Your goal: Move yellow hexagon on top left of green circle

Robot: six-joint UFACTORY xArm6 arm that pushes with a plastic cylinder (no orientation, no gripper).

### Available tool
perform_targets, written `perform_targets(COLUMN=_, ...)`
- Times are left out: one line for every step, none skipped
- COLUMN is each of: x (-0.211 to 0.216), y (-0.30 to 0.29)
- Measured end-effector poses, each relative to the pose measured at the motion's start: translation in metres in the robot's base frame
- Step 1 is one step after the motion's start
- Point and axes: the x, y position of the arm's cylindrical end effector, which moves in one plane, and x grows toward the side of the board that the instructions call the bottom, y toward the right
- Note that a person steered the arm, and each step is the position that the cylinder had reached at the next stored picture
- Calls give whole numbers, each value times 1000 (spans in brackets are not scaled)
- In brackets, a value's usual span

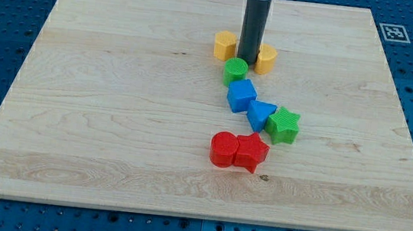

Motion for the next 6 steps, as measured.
perform_targets(x=-37, y=0)
perform_targets(x=-70, y=-5)
perform_targets(x=-71, y=-31)
perform_targets(x=-49, y=-40)
perform_targets(x=-20, y=-40)
perform_targets(x=-12, y=-40)
